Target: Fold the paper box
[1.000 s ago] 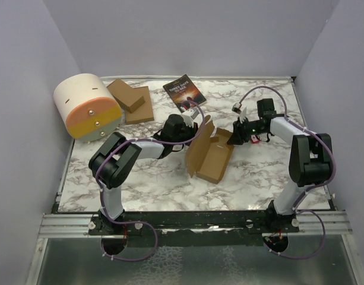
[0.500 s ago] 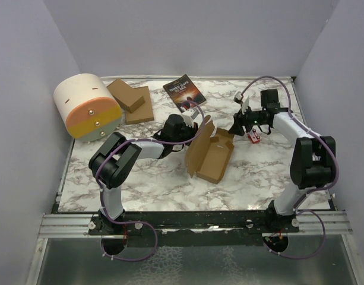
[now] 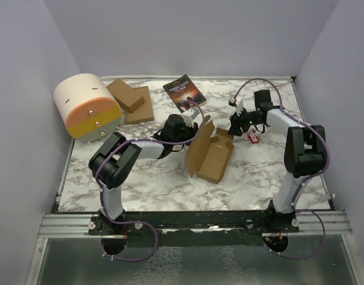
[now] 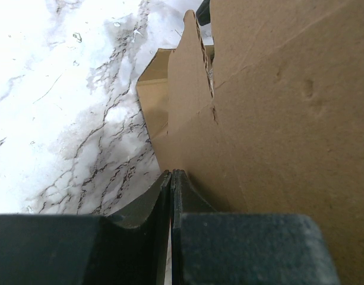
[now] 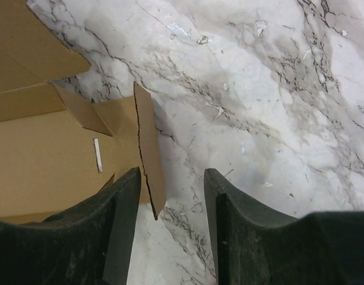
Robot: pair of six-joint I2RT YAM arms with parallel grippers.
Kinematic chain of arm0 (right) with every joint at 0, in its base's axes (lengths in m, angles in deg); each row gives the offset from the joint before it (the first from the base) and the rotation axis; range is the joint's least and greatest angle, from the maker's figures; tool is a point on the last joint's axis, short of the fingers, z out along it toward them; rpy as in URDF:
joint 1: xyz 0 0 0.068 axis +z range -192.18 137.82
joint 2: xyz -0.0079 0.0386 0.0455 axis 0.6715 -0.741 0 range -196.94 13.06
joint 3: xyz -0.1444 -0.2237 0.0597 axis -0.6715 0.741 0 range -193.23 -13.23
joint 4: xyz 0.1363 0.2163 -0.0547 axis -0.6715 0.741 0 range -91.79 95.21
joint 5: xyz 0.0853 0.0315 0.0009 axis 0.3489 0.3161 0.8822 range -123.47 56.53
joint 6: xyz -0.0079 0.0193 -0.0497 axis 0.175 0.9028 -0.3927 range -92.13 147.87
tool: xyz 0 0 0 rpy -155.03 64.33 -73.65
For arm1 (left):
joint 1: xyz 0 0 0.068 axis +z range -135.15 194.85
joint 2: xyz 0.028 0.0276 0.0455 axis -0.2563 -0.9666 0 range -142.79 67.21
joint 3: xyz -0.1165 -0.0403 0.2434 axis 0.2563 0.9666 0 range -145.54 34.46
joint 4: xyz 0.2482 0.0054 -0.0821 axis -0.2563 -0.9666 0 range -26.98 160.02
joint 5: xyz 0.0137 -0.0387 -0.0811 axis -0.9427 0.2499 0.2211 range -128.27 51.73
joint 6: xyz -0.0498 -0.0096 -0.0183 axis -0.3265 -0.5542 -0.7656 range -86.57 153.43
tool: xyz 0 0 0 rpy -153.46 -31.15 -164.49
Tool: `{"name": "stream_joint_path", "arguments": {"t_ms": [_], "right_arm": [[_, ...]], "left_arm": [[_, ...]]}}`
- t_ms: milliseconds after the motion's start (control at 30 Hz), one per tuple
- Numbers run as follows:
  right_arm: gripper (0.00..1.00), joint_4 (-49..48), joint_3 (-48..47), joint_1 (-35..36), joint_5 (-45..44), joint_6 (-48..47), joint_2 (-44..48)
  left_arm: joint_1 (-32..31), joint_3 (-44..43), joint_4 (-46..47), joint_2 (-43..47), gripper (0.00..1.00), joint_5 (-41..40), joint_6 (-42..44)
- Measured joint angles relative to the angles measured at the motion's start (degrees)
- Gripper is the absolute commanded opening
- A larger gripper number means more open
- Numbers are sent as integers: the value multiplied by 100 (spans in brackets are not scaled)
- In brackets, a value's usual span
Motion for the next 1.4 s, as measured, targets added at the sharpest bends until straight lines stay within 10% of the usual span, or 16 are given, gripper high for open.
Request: {"name": "stream_joint_path", "arguments": {"t_ms": [167, 700, 933, 1400], "right_arm": [[9, 129, -173, 17, -7, -188, -160], [4, -188, 885, 94, 254, -713, 1591], [53, -356, 1250, 140, 118, -525, 1626], [42, -278, -153, 142, -348, -96, 70]], "left_arm": [[0, 0, 0, 0, 5, 0, 0], [0, -116, -72, -7, 5, -2, -46], [0, -203, -120, -17, 5, 0, -66], [0, -203, -293, -17, 5, 2, -63]]}}
